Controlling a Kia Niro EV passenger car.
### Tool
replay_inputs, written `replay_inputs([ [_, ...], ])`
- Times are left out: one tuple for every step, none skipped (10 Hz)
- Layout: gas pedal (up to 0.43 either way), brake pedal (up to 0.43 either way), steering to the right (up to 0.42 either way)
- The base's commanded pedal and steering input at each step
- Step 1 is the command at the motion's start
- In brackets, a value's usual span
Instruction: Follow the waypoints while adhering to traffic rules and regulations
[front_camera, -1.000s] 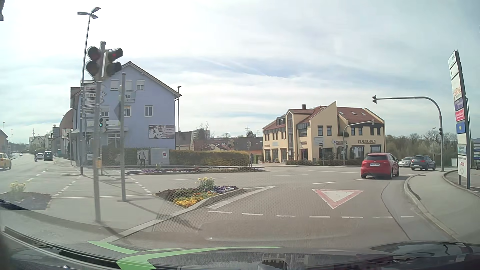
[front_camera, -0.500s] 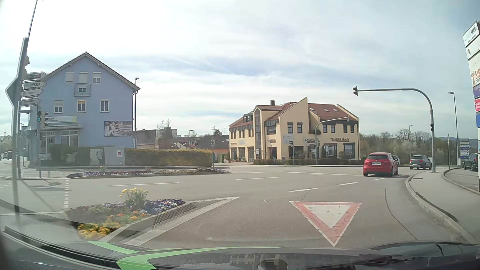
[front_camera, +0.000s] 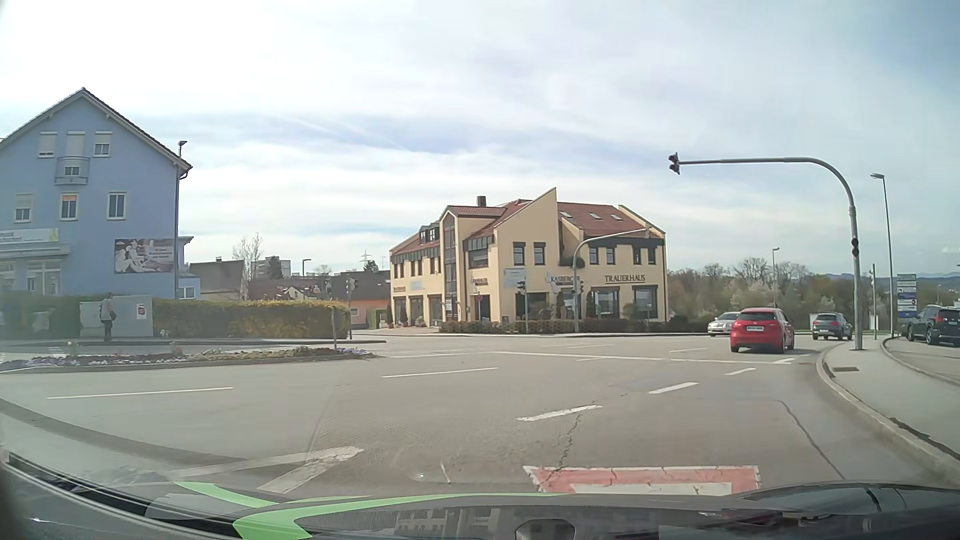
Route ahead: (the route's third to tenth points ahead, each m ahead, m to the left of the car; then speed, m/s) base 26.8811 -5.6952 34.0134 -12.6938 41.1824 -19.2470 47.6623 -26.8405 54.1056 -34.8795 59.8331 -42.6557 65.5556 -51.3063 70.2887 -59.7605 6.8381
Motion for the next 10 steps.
replay_inputs([
  [0.138, 0.0, 0.134],
  [0.138, 0.0, 0.134],
  [0.138, 0.0, 0.136],
  [0.138, 0.0, 0.144],
  [0.138, 0.0, 0.154],
  [0.138, 0.0, 0.161],
  [0.138, 0.0, 0.162],
  [0.138, 0.0, 0.162],
  [0.138, 0.0, 0.162],
  [0.138, 0.0, 0.163],
])
